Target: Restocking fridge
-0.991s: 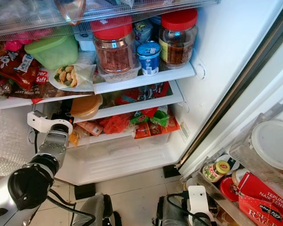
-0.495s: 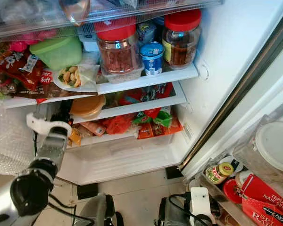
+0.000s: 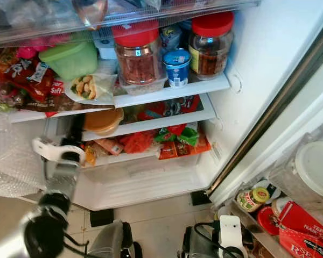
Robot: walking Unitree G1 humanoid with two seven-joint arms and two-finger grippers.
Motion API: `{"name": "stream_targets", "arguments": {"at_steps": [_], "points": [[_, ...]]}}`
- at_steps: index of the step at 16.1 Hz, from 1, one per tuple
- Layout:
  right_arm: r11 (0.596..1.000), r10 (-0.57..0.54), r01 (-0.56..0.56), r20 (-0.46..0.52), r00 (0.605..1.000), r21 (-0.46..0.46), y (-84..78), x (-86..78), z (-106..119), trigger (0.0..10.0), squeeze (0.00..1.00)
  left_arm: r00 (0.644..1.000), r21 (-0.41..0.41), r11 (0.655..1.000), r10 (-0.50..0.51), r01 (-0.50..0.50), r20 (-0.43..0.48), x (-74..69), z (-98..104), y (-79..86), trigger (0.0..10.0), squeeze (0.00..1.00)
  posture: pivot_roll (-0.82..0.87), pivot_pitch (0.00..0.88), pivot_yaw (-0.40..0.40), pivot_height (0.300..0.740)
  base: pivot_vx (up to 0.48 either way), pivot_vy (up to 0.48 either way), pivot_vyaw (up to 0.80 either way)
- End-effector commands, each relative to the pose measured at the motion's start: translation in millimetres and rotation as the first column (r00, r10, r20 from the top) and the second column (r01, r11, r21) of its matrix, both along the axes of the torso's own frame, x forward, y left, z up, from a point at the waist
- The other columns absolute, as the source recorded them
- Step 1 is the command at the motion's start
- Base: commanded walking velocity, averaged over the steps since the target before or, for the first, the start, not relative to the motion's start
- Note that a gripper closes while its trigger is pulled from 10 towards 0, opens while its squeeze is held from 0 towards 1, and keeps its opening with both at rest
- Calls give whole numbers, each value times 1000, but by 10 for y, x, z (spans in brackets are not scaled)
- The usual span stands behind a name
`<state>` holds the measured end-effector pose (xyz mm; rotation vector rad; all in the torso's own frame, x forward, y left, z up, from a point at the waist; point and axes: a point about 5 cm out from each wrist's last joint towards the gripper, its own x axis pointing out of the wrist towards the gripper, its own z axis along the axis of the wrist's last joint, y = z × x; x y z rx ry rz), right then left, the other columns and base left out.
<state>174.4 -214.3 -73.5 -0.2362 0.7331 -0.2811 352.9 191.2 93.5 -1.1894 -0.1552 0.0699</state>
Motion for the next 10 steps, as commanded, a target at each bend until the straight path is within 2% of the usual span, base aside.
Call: {"name": "stream_targets", "arguments": {"at_steps": [1, 5, 10], "points": [[999, 0, 9, -206, 979, 44, 145, -501, -262, 10000, 0, 999, -8, 1000, -14, 13, -31, -63, -85, 10, 10000, 0, -135, 198, 115, 647, 0, 0, 0], [999, 10, -1, -213, 977, 42, 155, -491, -263, 10000, 0, 998, -14, 999, -53, 52, -35, -130, -108, 4, 10000, 0, -129, 198, 117, 647, 0, 0, 0], [999, 16, -9, -210, 978, 35, 170, -478, -260, 10000, 0, 977, 6, 977, -214, 214, -23, -128, -36, -198, 10000, 0, -121, 203, 126, 647, 0, 0, 0]]}}
